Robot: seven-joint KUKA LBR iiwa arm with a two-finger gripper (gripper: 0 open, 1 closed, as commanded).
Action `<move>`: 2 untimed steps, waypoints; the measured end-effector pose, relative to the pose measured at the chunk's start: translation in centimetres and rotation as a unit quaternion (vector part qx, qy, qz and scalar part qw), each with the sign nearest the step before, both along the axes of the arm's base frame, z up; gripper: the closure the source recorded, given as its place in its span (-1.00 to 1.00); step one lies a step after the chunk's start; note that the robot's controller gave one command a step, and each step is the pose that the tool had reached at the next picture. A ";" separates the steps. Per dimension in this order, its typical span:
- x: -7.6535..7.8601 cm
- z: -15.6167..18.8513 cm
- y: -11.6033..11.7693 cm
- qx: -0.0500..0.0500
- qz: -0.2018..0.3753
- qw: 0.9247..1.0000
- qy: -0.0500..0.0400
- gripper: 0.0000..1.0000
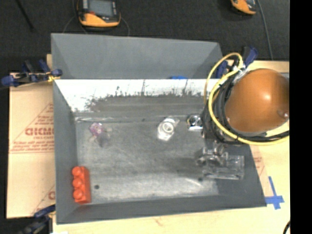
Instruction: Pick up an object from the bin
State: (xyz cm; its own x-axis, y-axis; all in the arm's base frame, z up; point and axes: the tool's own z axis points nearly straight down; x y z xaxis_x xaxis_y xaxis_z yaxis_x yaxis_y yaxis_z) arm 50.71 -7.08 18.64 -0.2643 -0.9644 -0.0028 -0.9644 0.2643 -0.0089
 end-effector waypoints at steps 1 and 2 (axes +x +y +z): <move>0.1 2.5 0.3 0.001 -0.003 1.000 0.003 1.00; 2.5 -9.9 -1.6 0.002 0.080 0.997 0.006 1.00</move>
Offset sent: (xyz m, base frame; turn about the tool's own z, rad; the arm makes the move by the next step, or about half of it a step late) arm -0.0002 0.0026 0.0247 0.0028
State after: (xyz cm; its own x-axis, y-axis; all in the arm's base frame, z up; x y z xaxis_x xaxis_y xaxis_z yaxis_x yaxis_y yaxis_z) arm 53.17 -8.64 8.78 -0.1063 -0.9943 -0.0046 -0.9943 0.1062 0.0042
